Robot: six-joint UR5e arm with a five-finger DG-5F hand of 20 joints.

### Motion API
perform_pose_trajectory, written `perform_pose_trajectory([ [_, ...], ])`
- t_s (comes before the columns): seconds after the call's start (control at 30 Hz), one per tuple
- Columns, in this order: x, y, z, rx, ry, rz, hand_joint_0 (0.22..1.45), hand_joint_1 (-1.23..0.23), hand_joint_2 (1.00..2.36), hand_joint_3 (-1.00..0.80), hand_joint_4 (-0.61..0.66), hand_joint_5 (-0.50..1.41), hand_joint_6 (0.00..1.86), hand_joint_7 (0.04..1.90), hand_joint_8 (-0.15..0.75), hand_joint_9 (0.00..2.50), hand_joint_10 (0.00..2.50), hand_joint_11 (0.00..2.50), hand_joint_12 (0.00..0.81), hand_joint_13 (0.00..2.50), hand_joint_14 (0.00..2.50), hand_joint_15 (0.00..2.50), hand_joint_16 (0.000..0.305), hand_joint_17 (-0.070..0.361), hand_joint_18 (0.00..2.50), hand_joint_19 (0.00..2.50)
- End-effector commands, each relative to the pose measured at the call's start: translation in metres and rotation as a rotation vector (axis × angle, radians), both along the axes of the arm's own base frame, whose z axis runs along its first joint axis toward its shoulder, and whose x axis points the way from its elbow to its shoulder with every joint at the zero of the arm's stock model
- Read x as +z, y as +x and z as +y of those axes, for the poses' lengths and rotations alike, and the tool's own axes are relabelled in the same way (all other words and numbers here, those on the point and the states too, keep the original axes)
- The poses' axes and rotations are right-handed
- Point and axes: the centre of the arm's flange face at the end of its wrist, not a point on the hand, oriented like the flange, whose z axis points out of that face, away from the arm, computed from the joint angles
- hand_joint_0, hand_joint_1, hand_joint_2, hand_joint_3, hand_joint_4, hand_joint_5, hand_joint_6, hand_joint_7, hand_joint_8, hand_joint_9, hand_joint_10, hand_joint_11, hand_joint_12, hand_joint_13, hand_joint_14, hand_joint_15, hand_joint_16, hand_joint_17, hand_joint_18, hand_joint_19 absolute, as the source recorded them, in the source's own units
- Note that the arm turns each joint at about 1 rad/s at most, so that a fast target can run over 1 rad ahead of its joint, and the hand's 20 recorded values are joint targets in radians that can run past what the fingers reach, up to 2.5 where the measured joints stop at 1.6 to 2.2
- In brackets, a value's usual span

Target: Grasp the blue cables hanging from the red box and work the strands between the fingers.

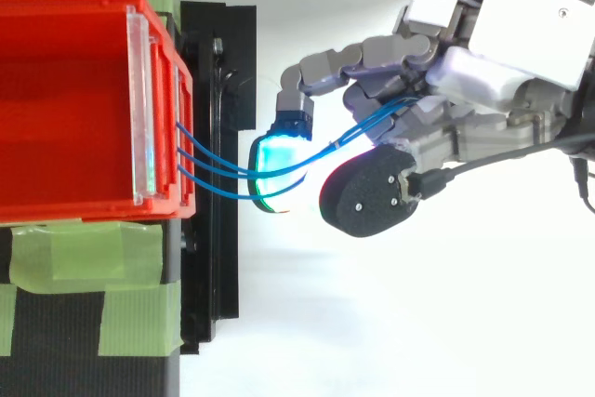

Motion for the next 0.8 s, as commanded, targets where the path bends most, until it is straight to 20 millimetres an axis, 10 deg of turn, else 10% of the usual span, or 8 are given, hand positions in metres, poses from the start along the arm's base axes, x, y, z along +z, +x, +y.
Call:
perform_pose_trajectory([
  [0.0, 0.000, 0.000, 0.000, -0.001, -0.001, 0.000, 0.82, -0.65, 1.00, -0.97, 0.14, 0.49, 0.20, 1.30, 0.321, 0.95, 2.50, 1.95, 0.426, 1.20, 2.50, 1.32, 0.051, 0.115, 1.46, 1.27],
  [0.77, -0.001, -0.003, -0.012, -0.102, -0.011, 0.003, 0.83, -0.64, 1.00, -0.95, 0.15, 0.55, 0.11, 1.37, 0.319, 0.98, 2.50, 2.01, 0.423, 1.22, 2.50, 1.38, 0.052, 0.117, 1.48, 1.29],
])
